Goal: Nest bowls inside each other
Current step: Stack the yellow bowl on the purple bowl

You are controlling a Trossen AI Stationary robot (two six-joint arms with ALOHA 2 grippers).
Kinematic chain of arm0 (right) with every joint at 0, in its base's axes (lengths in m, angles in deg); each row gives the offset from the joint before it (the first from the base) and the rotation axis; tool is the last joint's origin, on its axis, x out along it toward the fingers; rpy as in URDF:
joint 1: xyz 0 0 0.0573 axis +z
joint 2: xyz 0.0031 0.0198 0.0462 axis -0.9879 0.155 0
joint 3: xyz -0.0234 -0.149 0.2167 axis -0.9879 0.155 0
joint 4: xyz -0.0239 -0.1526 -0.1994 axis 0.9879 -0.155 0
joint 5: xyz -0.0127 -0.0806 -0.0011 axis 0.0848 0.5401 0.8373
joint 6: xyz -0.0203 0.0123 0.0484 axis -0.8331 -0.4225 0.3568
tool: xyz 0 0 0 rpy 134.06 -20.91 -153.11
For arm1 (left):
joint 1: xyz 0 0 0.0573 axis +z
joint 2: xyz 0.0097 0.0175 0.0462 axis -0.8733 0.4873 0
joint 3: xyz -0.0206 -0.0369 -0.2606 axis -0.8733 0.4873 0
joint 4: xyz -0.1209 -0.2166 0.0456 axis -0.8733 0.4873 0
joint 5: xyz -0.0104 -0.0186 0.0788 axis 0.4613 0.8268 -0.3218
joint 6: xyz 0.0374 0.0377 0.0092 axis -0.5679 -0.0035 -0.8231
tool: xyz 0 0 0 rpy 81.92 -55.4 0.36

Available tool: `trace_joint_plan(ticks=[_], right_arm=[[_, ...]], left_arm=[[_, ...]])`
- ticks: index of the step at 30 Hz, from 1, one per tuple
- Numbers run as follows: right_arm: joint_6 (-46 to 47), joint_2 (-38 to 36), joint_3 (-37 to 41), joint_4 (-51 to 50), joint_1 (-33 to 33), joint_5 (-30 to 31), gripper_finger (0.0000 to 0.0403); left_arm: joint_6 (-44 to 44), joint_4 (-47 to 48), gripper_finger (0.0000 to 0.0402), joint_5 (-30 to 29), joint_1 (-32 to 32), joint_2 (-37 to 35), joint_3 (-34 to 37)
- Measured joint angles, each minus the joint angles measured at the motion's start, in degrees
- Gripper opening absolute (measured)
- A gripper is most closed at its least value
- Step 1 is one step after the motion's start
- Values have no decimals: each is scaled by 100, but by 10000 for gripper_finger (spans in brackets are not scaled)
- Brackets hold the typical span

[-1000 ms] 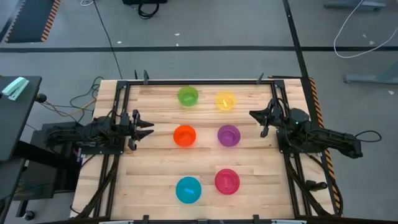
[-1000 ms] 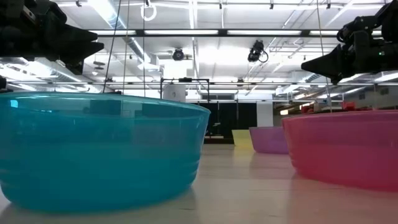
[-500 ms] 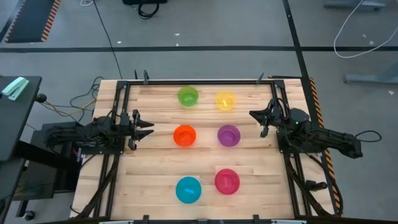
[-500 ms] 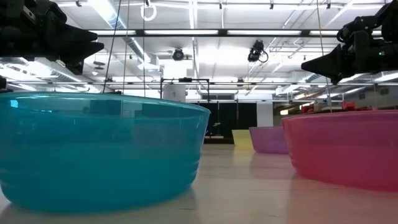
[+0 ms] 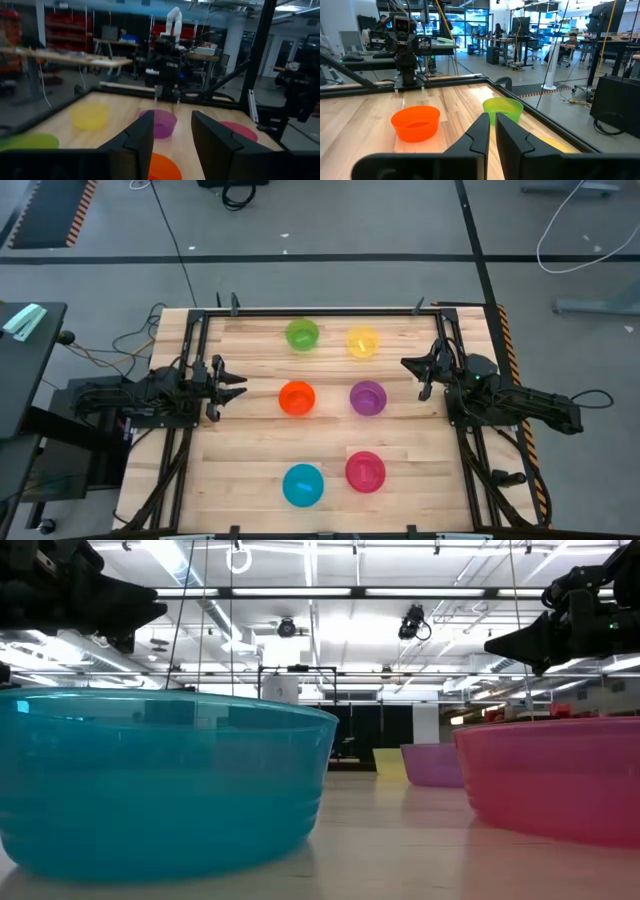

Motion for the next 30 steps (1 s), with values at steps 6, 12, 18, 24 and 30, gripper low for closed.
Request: trace_joint_plan(ticks=[6, 12, 18, 24, 30], right_arm=[[-188, -2, 0, 1, 1, 1, 39], [-188, 0, 0, -1, -1, -1, 39], [801, -1, -1, 1, 0, -1, 39], [1739, 0, 0, 43, 1, -1, 39], [1810, 0, -2, 419, 1, -1, 39]], left_arm=[[-136, -344, 149, 0, 0, 0, 0], [-125, -479, 149, 0, -1, 0, -2], [175, -847, 140, 2, -1, 2, 0], [464, -1253, 139, 2, -1, 0, -2], [237, -1300, 139, -10, -1, 0, 0]])
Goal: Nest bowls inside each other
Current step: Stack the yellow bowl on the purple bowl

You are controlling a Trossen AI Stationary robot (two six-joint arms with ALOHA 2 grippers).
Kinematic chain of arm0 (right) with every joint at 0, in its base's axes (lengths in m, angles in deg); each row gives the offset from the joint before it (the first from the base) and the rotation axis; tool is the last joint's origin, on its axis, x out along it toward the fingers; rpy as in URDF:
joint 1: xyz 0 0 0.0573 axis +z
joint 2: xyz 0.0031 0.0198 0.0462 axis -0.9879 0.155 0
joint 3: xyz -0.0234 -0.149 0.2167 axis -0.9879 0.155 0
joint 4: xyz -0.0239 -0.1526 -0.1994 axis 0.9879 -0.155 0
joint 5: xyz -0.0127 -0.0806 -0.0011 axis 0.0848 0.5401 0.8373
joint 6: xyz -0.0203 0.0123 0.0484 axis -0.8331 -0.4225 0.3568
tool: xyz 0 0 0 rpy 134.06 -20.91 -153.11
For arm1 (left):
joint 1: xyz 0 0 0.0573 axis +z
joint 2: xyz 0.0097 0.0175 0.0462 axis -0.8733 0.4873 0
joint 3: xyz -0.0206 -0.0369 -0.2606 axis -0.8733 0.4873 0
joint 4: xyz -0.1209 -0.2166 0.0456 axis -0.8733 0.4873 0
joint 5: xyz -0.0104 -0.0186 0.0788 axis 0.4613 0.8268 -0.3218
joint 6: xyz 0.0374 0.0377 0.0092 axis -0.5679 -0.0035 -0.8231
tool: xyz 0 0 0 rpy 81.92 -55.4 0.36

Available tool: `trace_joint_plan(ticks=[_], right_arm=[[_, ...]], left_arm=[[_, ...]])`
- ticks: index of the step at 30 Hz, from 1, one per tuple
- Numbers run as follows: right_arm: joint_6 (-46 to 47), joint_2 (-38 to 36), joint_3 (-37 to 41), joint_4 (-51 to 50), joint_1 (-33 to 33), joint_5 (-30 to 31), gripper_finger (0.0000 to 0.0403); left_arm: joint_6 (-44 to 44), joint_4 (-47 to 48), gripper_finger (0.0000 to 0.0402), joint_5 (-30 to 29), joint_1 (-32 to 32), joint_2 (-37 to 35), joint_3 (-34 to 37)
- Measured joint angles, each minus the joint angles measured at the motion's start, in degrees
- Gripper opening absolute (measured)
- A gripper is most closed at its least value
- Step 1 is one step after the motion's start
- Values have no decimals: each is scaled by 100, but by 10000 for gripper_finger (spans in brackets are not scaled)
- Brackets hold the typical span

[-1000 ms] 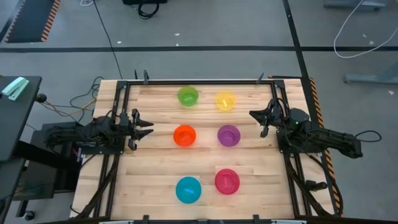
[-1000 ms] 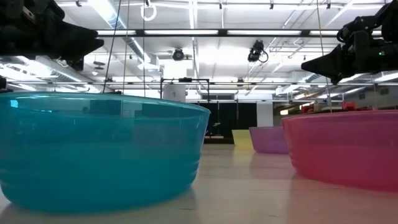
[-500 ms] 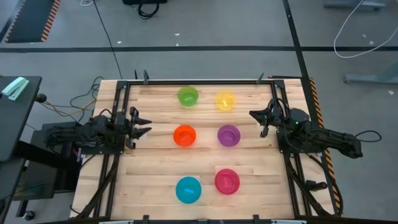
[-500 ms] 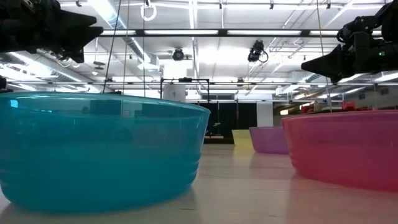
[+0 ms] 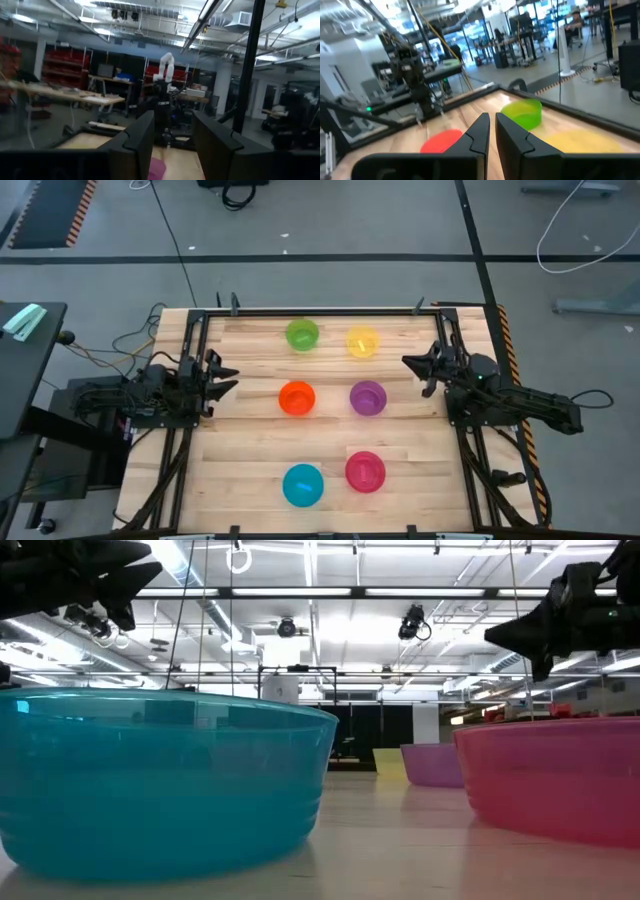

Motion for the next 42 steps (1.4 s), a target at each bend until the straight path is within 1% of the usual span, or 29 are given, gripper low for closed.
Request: trace_joint_plan(ticks=[2, 8, 12, 14, 17, 22, 26, 31, 36, 39, 42], right_arm=[[-4, -2, 2, 212, -2, 0, 39], [-3, -2, -15, 764, -1, 0, 39], [-8, 64, -408, 423, -1, 0, 39], [-16, 218, -731, 5, -2, 1, 39], [-67, 645, -1327, -694, -2, 83, 39], [-424, 1825, -2421, -1872, -2, 644, 44], [-682, 2977, -3301, -2441, -100, 1035, 59], [-710, 4450, -4378, -3014, -430, 1051, 87], [-573, 5923, -5493, -4146, -963, 1049, 113], [-471, 6731, -5991, -4898, -1293, 1017, 121], [-409, 7439, -6272, -5314, -1590, 907, 122]], left_arm=[[-214, -87, 135, -22, 1, 0, 0], [-225, -203, 125, -32, 0, 0, -2], [-222, -141, 124, -175, -1, 2, -1], [-223, -86, 126, -411, -2, 2, -1], [-224, 22, 129, -915, -2, 7, 0], [-231, 19, 128, -1566, -1, 7, 0], [-240, 189, 122, -1900, -1, 7, 0], [-207, 644, 124, -2073, -1, 7, 0], [-76, 754, 125, -2091, 1, 8, -2], [-72, 759, 121, -2091, 1, 8, 0], [-70, 860, 119, -2091, 1, 7, 0]])
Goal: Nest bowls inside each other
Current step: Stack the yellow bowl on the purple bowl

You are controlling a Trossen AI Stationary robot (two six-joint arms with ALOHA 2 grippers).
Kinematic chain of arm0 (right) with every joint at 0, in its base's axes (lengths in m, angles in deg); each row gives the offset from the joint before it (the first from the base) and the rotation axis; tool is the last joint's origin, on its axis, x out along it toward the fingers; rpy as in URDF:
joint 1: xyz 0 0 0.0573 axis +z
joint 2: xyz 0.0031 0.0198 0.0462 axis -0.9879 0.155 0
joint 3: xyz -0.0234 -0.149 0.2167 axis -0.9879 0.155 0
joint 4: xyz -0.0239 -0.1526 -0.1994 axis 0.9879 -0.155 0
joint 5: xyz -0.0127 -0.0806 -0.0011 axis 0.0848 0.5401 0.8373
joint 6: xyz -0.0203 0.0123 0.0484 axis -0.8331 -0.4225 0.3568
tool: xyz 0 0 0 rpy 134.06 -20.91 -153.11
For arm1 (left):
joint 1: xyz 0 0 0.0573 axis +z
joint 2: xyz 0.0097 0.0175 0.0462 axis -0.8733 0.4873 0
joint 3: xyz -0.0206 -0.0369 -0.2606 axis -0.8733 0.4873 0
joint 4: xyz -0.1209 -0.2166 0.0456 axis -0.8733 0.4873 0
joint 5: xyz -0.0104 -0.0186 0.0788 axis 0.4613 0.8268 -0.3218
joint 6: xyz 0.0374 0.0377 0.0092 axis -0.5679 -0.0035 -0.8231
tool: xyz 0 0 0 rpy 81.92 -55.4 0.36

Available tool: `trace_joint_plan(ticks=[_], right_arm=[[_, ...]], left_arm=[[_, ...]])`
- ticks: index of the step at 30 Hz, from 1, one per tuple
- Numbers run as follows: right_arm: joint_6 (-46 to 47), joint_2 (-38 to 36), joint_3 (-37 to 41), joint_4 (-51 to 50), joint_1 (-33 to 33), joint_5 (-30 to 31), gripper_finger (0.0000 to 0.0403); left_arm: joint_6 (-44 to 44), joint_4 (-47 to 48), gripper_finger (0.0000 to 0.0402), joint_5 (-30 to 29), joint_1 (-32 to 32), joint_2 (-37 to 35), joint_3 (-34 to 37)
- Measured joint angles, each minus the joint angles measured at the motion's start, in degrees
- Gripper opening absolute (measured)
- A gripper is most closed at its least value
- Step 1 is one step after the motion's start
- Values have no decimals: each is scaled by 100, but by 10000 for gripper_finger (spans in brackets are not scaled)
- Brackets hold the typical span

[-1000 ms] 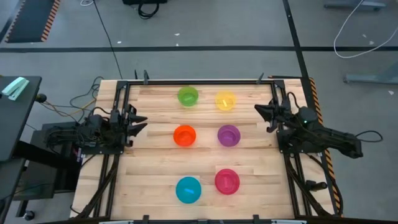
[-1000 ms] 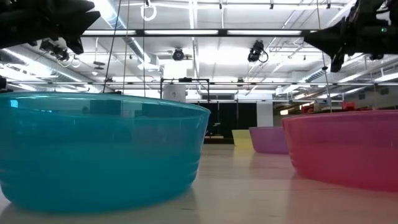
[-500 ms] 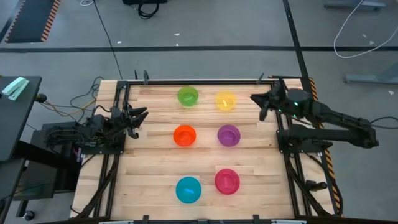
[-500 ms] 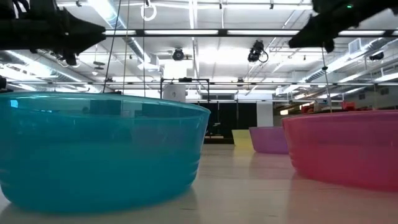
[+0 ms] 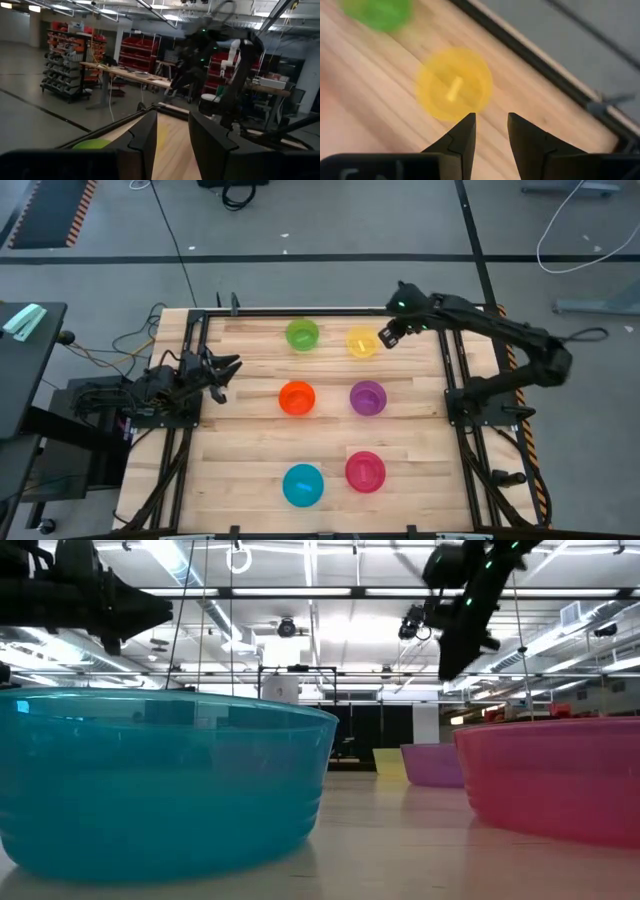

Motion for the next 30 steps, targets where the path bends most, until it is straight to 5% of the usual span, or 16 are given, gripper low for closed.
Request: trace_joint_plan(ticks=[13, 30], right_arm=[[-210, 1900, -194, 646, -771, -465, 117], [-239, 2548, -194, 1059, -641, -781, 117]], left_arm=[[36, 477, 135, 0, 0, 2, -1], [195, 621, 139, 0, 0, 2, -2]])
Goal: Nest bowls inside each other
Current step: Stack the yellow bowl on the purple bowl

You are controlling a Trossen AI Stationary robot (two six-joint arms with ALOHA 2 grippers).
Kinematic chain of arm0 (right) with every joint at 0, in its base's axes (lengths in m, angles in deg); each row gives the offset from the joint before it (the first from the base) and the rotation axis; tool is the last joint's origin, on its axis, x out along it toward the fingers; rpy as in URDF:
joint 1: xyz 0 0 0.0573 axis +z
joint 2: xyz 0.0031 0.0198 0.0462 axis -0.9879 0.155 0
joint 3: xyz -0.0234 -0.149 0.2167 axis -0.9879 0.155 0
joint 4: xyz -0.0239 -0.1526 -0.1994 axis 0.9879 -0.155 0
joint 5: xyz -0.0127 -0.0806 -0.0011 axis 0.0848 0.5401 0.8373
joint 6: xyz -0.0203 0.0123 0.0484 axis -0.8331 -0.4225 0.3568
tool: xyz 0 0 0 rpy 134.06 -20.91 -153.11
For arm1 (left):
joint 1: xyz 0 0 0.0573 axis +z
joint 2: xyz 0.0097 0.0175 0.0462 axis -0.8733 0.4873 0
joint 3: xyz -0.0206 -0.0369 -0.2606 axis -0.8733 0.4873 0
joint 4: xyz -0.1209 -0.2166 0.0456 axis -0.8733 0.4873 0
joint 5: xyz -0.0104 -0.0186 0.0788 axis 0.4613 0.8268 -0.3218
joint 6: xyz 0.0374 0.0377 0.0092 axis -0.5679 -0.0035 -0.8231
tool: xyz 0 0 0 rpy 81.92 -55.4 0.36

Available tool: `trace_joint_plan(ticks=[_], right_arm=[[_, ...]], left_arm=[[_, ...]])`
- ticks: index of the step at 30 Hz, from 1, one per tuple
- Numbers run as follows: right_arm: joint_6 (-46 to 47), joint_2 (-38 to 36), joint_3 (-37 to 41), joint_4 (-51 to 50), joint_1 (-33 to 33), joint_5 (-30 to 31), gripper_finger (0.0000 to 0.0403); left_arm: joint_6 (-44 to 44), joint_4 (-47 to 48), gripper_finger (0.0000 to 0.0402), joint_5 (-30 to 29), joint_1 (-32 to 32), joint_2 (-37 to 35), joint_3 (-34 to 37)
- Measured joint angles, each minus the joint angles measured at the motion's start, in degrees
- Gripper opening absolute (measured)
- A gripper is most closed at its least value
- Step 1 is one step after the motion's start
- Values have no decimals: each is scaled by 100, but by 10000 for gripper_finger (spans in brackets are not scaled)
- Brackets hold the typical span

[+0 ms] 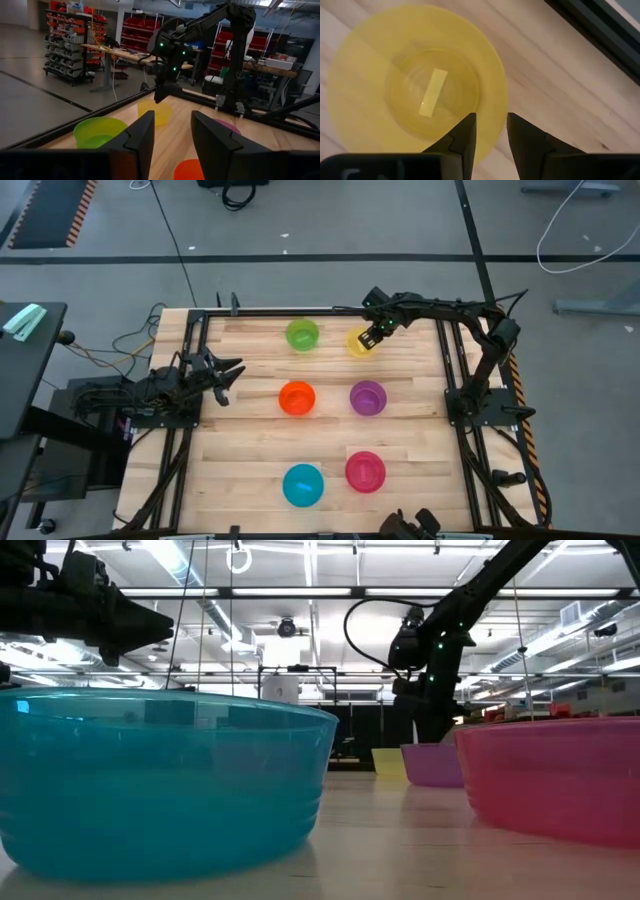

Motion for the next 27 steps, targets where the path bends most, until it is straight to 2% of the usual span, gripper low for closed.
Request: trace_joint_plan(ticks=[9, 19, 27], right_arm=[[173, 57, 0, 17, 0, -4, 116], [81, 631, 2, 18, 2, -6, 115], [113, 649, 0, 44, -2, -21, 79]], left_arm=[[103, 46, 133, 0, 0, 0, 2], [-304, 68, 142, 0, -2, -2, 2], [-304, 68, 133, 0, -1, -2, 0]])
